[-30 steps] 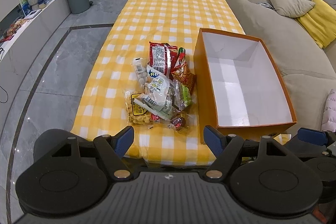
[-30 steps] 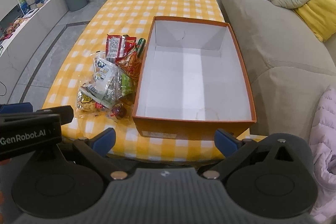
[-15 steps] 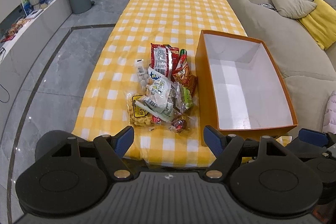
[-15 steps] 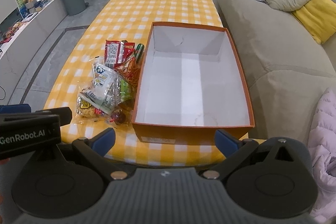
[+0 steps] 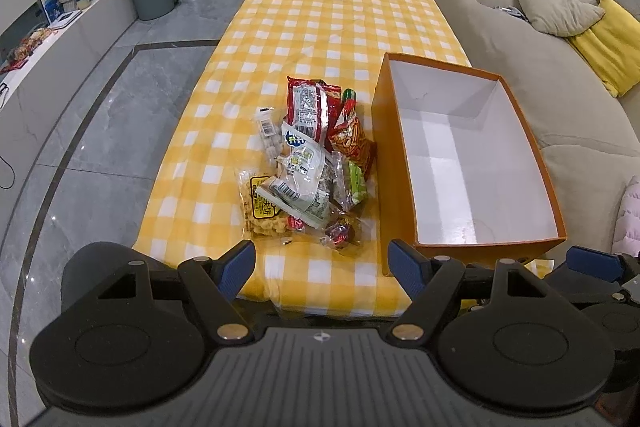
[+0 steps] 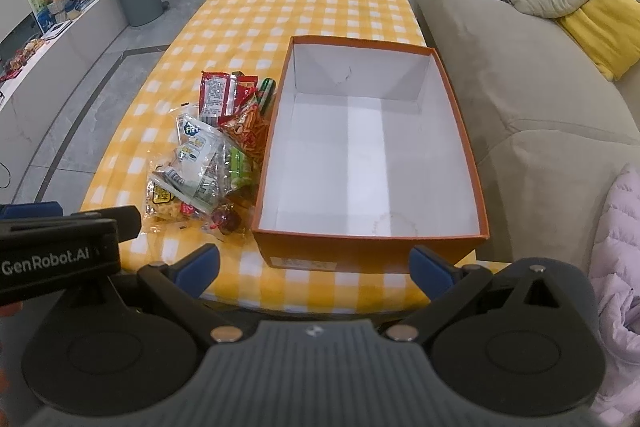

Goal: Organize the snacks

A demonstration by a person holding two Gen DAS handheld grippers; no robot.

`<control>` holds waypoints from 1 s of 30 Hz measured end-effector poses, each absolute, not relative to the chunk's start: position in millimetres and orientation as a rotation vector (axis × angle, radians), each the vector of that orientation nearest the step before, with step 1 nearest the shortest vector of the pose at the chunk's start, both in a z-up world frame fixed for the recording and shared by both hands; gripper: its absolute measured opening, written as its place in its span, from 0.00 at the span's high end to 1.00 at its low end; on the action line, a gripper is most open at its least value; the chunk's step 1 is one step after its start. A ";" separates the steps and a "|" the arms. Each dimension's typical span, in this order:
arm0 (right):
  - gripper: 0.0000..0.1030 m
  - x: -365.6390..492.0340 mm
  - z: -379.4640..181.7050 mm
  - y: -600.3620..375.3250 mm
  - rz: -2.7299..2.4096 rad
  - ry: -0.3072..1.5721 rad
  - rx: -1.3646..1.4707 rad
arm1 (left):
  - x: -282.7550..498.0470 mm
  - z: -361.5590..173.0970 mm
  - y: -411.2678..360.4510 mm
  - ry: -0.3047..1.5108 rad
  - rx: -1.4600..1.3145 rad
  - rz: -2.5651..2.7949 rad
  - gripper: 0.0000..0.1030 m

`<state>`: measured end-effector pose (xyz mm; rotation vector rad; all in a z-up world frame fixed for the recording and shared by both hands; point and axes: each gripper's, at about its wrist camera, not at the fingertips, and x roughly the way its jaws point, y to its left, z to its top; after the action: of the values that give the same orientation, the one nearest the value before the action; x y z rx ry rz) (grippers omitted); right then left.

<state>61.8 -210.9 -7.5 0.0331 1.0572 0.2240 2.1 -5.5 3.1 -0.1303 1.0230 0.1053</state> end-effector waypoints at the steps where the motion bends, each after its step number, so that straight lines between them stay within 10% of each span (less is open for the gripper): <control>1: 0.05 61.8 -7.0 -210.9 0.227 1.054 0.035 | 1.4 4.6 -3.6 1.013 -0.149 0.126 0.14; 16: 0.03 109.9 174.2 -327.0 0.141 0.181 0.618 | 9.2 28.5 90.8 0.863 -0.281 0.317 0.14; 25: 0.03 143.4 73.9 -257.8 0.384 0.417 0.599 | 18.9 -3.6 112.8 0.843 -0.319 0.331 0.13; 30: 0.35 156.9 -4.8 -206.6 0.486 0.714 0.477 | 23.3 -33.6 123.0 0.830 -0.360 0.296 0.13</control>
<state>156.9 -206.6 -4.8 0.4770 0.7143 0.4862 23.3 123.0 -33.6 -0.3601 0.8302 0.2955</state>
